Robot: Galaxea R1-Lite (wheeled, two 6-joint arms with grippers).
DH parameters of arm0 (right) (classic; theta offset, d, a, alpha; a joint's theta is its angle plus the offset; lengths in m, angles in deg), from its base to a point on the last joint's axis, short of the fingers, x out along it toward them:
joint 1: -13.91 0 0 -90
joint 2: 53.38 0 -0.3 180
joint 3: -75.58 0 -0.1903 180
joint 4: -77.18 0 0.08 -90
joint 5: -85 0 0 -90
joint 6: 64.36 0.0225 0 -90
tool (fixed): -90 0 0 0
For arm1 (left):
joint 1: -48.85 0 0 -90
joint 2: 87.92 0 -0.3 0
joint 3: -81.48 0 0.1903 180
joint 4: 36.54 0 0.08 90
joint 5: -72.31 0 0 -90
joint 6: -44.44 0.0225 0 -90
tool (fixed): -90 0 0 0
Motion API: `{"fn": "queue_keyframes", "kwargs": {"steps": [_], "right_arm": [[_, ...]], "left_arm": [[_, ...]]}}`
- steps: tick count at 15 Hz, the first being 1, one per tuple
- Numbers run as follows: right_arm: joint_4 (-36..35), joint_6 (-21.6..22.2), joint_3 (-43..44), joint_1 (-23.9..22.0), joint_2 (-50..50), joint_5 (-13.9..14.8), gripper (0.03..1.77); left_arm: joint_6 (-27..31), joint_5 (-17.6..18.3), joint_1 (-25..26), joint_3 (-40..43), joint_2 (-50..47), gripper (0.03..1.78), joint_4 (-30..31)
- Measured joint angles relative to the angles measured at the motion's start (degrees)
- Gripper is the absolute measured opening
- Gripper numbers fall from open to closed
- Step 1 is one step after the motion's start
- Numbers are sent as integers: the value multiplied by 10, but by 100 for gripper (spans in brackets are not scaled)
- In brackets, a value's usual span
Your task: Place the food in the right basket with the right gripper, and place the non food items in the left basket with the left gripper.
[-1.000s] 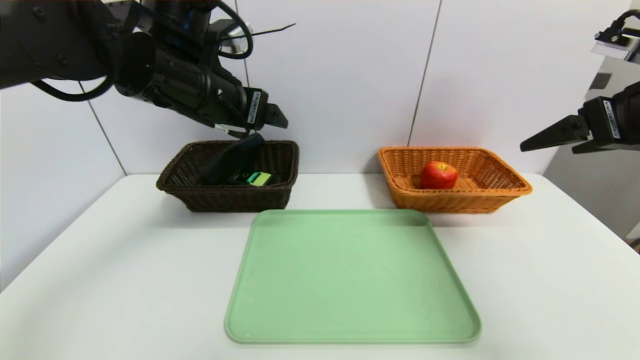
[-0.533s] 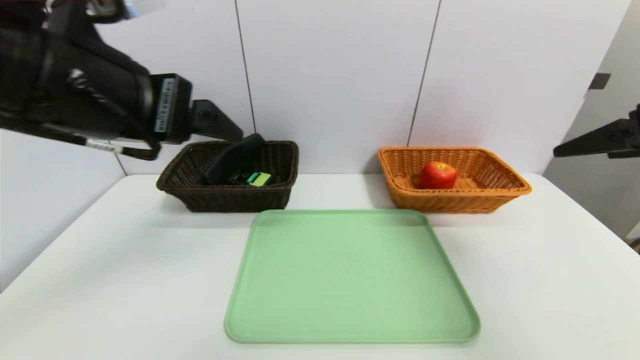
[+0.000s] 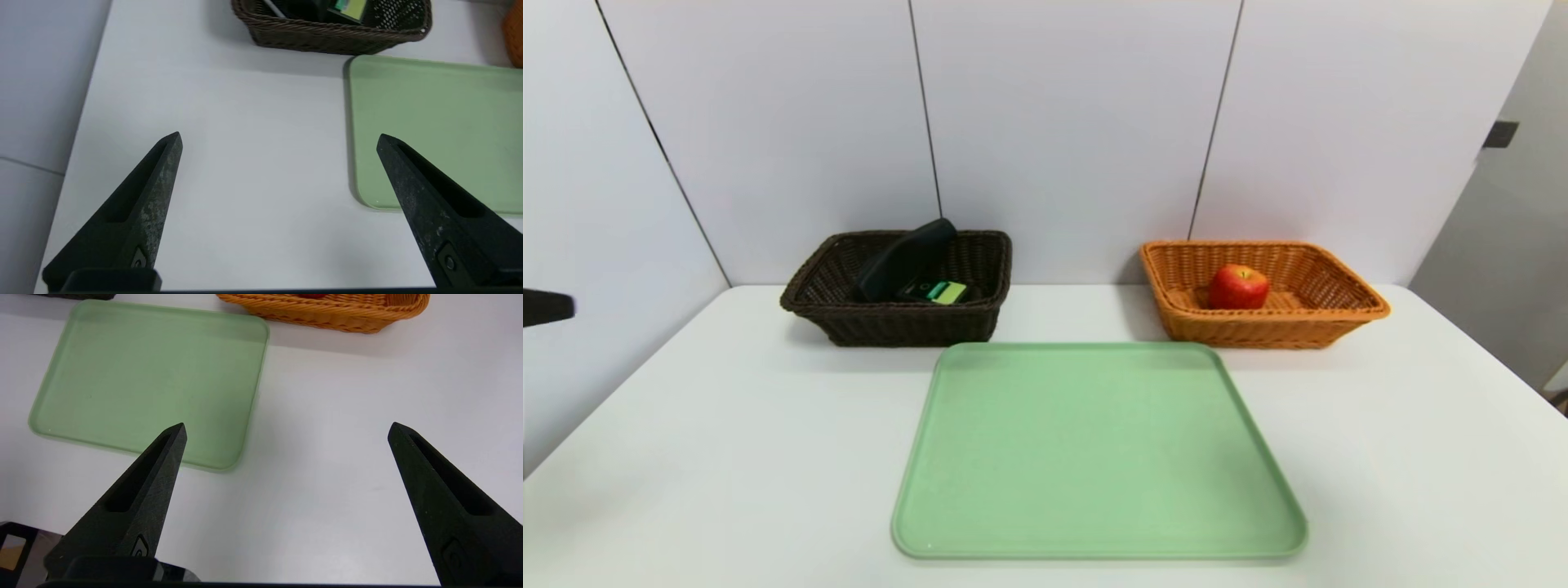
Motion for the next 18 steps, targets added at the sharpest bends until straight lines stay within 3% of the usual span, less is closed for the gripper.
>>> {"fn": "queue_keyframes", "kwargs": {"steps": [5,14,18], "right_arm": [[-1,2,-99,-6,-168,34,170],[-14,2,-276,-9,-488,48,170],[-135,-11,-374,-9,-576,64,170]], "left_arm": [[36,-1,81,74,-145,169,-5],[166,4,98,262,-441,169,-48],[167,10,102,336,-545,169,-35]]}}
